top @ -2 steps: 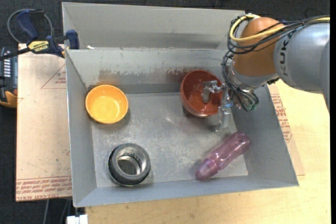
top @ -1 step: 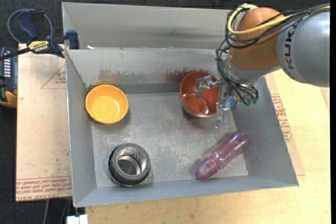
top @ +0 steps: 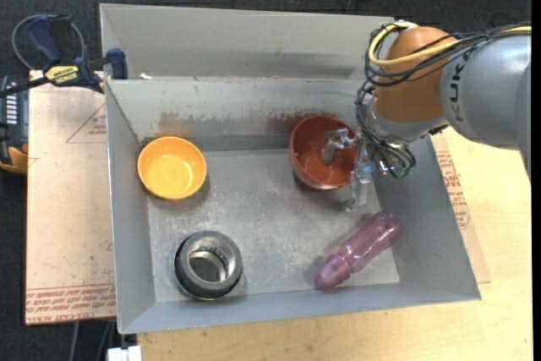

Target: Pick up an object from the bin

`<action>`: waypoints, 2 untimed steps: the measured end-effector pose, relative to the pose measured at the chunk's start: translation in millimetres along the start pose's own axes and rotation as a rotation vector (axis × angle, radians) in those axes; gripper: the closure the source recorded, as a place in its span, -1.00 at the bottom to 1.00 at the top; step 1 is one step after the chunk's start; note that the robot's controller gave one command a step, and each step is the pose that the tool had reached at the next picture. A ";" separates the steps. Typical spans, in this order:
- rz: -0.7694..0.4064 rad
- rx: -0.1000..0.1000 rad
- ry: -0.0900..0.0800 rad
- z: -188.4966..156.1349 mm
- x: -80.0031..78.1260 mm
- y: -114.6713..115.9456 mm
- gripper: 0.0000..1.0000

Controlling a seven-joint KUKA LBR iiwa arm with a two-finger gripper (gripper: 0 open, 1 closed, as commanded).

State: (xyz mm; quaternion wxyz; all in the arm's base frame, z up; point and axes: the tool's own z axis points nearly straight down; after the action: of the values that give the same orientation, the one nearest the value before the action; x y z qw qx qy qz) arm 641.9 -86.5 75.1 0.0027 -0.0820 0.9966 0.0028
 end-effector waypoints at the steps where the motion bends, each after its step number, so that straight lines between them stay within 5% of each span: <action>1: -0.326 0.005 -0.013 2.1 -7.6 22.5 -1.00; 2: -0.021 -0.005 0.015 -0.9 1.8 2.1 1.00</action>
Offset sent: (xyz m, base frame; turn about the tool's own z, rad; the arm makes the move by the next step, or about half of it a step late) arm 0.0002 0.0008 0.0001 -0.0156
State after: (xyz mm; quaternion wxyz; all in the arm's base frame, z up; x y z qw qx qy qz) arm 639.7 -84.8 76.1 -0.0051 -0.0926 0.9957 0.0047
